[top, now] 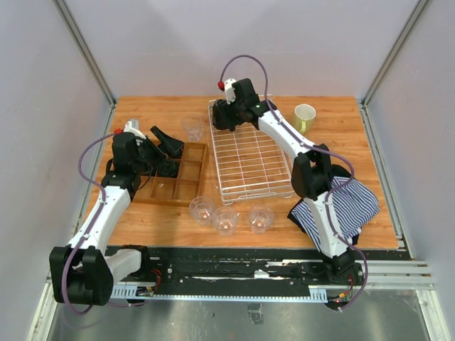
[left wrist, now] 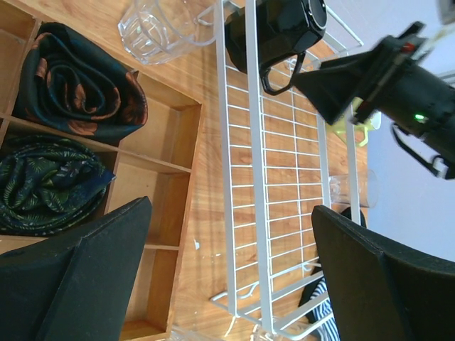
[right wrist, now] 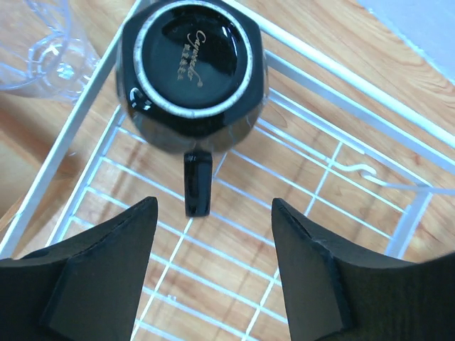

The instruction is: Load the cups into the dish rack

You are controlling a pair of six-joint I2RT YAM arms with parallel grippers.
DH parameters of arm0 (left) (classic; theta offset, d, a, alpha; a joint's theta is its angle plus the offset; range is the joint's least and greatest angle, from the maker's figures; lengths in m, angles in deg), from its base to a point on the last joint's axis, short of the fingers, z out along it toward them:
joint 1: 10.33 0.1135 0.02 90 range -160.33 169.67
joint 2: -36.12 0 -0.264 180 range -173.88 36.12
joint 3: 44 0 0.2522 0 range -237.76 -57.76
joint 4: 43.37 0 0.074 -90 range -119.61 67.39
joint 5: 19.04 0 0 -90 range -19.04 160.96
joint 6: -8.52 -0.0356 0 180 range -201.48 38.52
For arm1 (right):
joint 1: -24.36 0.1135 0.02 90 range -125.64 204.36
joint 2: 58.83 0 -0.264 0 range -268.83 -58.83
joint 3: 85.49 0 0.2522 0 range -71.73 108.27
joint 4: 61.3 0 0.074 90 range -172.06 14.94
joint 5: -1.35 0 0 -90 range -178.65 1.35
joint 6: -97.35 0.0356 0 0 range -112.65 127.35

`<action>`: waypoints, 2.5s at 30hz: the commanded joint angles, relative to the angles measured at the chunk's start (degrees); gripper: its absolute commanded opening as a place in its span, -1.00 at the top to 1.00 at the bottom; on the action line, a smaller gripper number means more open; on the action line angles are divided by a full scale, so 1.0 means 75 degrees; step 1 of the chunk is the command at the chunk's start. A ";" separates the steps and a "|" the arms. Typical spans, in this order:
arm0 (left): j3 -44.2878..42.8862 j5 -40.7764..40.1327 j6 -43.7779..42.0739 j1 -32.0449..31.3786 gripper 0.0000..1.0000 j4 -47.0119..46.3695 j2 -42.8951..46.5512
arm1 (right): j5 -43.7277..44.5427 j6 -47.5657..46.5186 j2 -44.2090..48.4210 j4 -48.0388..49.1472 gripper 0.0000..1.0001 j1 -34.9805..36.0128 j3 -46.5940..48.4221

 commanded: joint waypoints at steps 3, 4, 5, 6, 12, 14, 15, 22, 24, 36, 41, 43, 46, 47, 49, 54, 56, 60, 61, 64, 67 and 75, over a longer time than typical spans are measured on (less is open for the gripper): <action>-0.0237 -0.0392 -0.0568 0.0064 -0.99 0.0059 0.0220 | -0.0291 0.0246 0.1535 0.0418 -0.38 0.0044 -0.1087; -0.0112 -0.0458 -0.0477 0.0064 -0.99 -0.0038 0.0354 | -0.0327 0.0368 0.1746 0.0425 -0.39 0.0011 -0.1323; 0.0030 -0.0513 -0.0312 0.0064 -0.99 -0.0160 0.0523 | -0.0419 0.0525 0.1956 0.0423 -0.39 -0.0049 -0.1549; 0.0197 -0.0454 -0.0114 0.0064 -0.99 -0.0294 0.0680 | -0.0469 0.0673 0.2193 0.0410 -0.38 -0.0158 -0.1762; 0.0294 0.0981 -0.0193 0.0064 -0.99 -0.0476 0.0793 | -0.0740 0.1687 0.3495 -0.0106 -0.33 -0.1095 -0.2442; 0.0051 0.1296 -0.0387 0.0064 -0.99 -0.0219 0.0699 | -0.0758 0.2200 0.3749 -0.0463 -0.28 -0.1618 -0.2538; -0.0066 0.1479 -0.0449 0.0064 -0.99 -0.0120 0.0650 | -0.0801 0.2496 0.3845 -0.0624 -0.26 -0.1921 -0.2580; -0.0547 0.2046 -0.0299 -0.0413 -0.99 0.0086 0.0440 | -0.0645 0.2792 0.4127 -0.1367 -0.22 -0.3482 -0.2803; -0.0545 0.2059 -0.0151 -0.0612 -0.99 -0.0024 0.0506 | -0.0565 0.2629 0.3895 -0.1692 -0.24 -0.3726 -0.2549; -0.0911 0.2433 0.0147 -0.0873 -0.95 -0.0072 0.0798 | -0.0417 0.2718 0.2537 -0.1863 -0.18 -0.4336 -0.1675; -0.1009 0.2160 0.0147 -0.0872 -0.95 0.0142 0.0892 | -0.0391 0.2988 0.1997 -0.1802 -0.15 -0.4512 -0.1321; -0.1022 0.2130 0.0179 -0.0872 -0.95 0.0169 0.0913 | -0.0448 0.3058 0.1811 -0.1729 -0.14 -0.4559 -0.1220; -0.1045 0.2050 0.0175 -0.0873 -0.95 0.0233 0.0949 | -0.0508 0.3180 0.1576 -0.1516 -0.13 -0.4599 -0.1170; -0.1057 0.2024 0.0172 -0.0873 -0.95 0.0262 0.0959 | -0.0504 0.3194 0.1480 -0.1498 -0.13 -0.4600 -0.1120; -0.1074 0.2014 0.0172 -0.0875 -0.95 0.0245 0.0982 | -0.0499 0.3229 0.1355 -0.1343 -0.12 -0.4610 -0.1115; -0.1075 0.2084 0.0201 -0.0885 -0.93 0.0217 0.0986 | -0.0536 0.3367 0.0986 -0.1086 -0.10 -0.4611 -0.1014; -0.1075 0.2115 0.0196 -0.0885 -0.90 0.0231 0.0969 | -0.0555 0.3444 0.0851 -0.1007 -0.08 -0.4611 -0.0940; -0.1095 0.2185 0.0188 -0.0905 -0.89 0.0306 0.0888 | -0.0591 0.3529 0.0544 -0.0966 -0.01 -0.4605 -0.0717; -0.1110 0.2195 0.0169 -0.0908 -0.89 0.0350 0.0865 | -0.0592 0.3542 0.0480 -0.0967 0.00 -0.4611 -0.0663; -0.1135 0.2245 0.0096 -0.0919 -0.89 0.0434 0.0809 | -0.0656 0.3575 0.0302 -0.0965 0.13 -0.4606 -0.0547; -0.1128 0.2321 0.0061 -0.0929 -0.89 0.0458 0.0774 | -0.0729 0.3563 0.0244 -0.0967 0.48 -0.4600 -0.0582; -0.0932 0.2708 0.0243 -0.0954 -0.91 0.0152 0.0725 | -0.1270 0.3354 0.0856 -0.0871 0.99 -0.4659 -0.1173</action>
